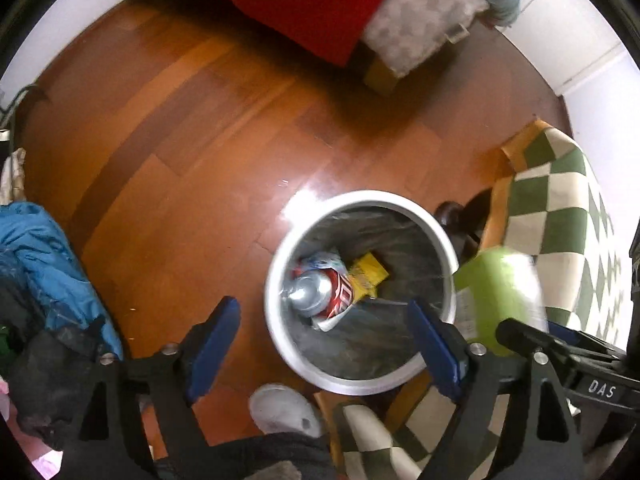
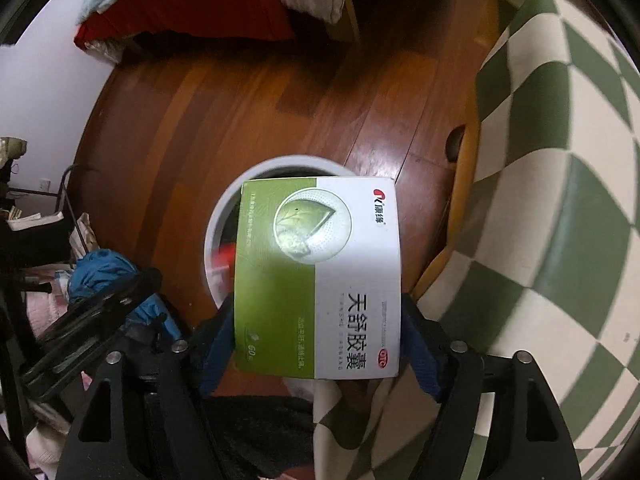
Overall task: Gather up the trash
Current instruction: 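Carry the can and green box over the bin and open both tools, then move both tools back over the table toward the cup and bread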
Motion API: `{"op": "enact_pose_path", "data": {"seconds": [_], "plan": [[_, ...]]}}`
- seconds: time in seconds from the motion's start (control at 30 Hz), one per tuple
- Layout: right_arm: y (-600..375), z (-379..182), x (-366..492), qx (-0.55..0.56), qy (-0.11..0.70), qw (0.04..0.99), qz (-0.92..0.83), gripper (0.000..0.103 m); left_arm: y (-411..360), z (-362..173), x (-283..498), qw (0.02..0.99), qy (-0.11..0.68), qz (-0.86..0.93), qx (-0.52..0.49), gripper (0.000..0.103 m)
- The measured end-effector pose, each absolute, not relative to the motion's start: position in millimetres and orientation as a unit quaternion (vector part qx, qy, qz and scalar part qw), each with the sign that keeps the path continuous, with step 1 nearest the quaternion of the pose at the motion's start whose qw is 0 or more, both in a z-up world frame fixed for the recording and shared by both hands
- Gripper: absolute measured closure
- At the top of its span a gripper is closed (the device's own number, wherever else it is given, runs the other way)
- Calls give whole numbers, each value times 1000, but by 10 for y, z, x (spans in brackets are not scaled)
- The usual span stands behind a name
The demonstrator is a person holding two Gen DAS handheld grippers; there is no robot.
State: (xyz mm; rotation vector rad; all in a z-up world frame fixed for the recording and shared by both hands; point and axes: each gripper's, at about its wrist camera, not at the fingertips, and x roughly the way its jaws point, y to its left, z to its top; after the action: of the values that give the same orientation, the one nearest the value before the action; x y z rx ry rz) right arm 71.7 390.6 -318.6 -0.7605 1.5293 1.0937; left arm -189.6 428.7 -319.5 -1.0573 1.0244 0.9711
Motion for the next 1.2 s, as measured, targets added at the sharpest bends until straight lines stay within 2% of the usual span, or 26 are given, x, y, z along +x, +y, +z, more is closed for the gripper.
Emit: {"op": "enact_pose_path", "data": {"seconds": [0.03, 0.07, 0.1, 0.3, 0.57, 0.87, 1.2], "plan": [[3920, -3233, 682, -325, 640, 524, 458, 4, 4282, -3173, -1930, 634, 448, 430, -461, 13], [3947, -3268, 675, -328, 639, 523, 459, 0, 4267, -3146, -1972, 632, 449, 437, -455, 8], [3958, -3292, 656, -330, 638, 522, 460, 0, 4237, -3112, -1998, 632, 450, 450, -443, 2], [3917, -3230, 498, -359, 609, 535, 462, 0, 3950, -2850, -2106, 637, 452, 499, -376, 2], [3474, -2892, 357, -385, 571, 560, 461, 0, 3547, -2585, -2127, 645, 451, 502, -360, 2], [3002, -2505, 392, -364, 559, 574, 474, 0, 3283, -2234, -2064, 664, 440, 501, -340, 2], [2597, -1816, 412, -326, 530, 597, 506, 0, 2906, -1616, -2038, 699, 407, 503, -306, 2]]}}
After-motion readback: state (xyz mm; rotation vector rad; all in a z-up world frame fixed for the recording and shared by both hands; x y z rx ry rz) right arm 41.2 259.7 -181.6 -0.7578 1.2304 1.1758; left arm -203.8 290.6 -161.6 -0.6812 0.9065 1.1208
